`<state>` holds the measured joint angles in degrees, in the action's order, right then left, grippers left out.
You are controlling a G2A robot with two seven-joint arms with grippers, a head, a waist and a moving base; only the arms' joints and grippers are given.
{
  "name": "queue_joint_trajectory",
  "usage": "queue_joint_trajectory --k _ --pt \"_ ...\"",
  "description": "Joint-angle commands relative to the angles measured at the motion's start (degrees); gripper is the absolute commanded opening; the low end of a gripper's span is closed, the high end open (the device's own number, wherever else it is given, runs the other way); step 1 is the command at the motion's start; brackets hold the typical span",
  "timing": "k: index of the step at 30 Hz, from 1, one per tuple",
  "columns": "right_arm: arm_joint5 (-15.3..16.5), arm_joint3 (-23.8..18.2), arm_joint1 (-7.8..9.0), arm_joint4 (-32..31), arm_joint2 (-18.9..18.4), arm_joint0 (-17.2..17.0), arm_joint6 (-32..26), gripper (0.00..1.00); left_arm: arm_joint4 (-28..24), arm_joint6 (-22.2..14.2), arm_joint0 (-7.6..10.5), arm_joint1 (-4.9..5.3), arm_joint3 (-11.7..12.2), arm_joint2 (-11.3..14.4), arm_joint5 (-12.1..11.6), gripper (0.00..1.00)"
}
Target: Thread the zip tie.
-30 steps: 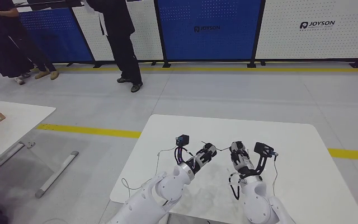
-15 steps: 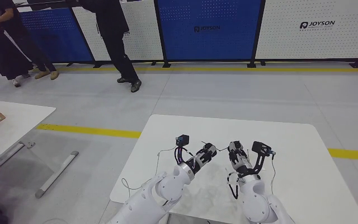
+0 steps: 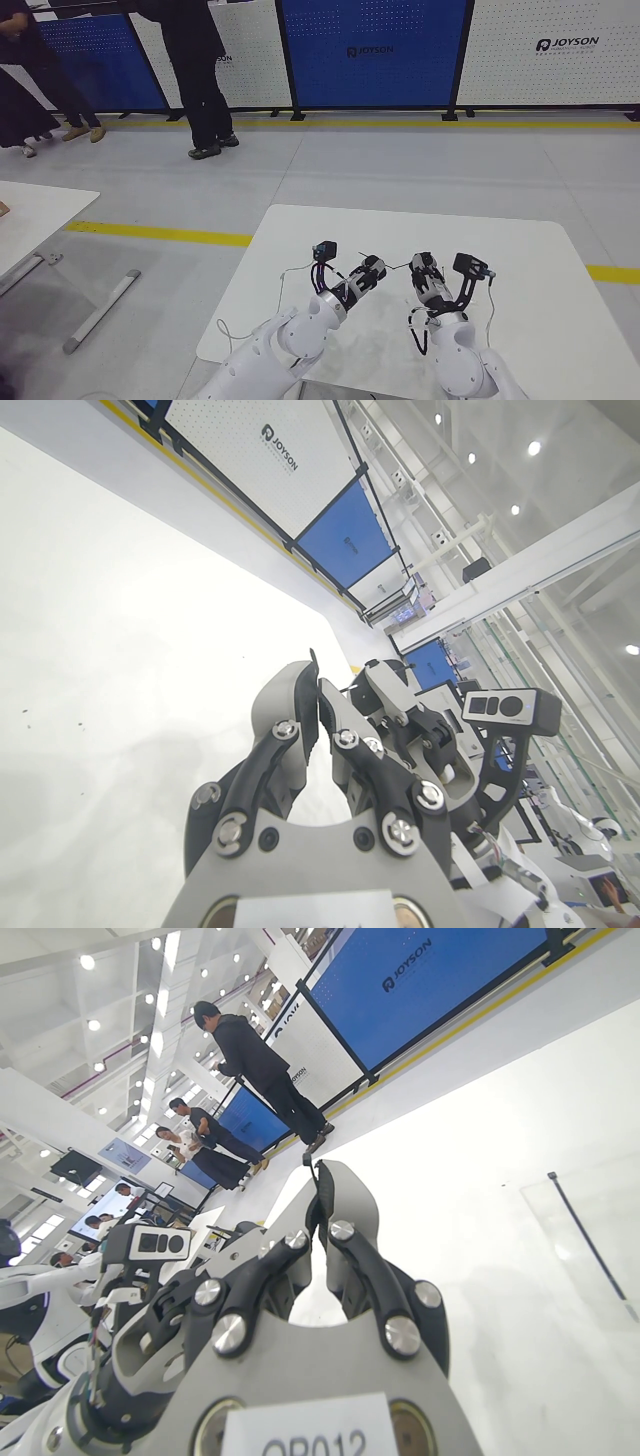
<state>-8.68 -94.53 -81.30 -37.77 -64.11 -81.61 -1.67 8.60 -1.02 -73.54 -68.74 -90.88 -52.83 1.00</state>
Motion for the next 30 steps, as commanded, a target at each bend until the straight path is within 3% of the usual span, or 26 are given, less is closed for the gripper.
queue_joint_trajectory --k 1,9,30 --pt "0.28 -0.49 0.08 0.09 -0.49 -0.51 0.11 0.00 0.03 -0.08 -0.11 -0.05 0.03 -0.14 -0.07 0.00" --pt "0.54 -1.78 0.16 -0.04 -1.12 -1.51 -0.07 0.00 0.04 -0.13 -0.14 -0.06 0.04 -0.17 -0.08 0.00" --pt "-1.31 -0.38 -0.42 -1.35 0.74 0.95 -2.40 0.00 0.04 -0.13 -0.14 -0.06 0.04 -0.17 -0.08 0.00"
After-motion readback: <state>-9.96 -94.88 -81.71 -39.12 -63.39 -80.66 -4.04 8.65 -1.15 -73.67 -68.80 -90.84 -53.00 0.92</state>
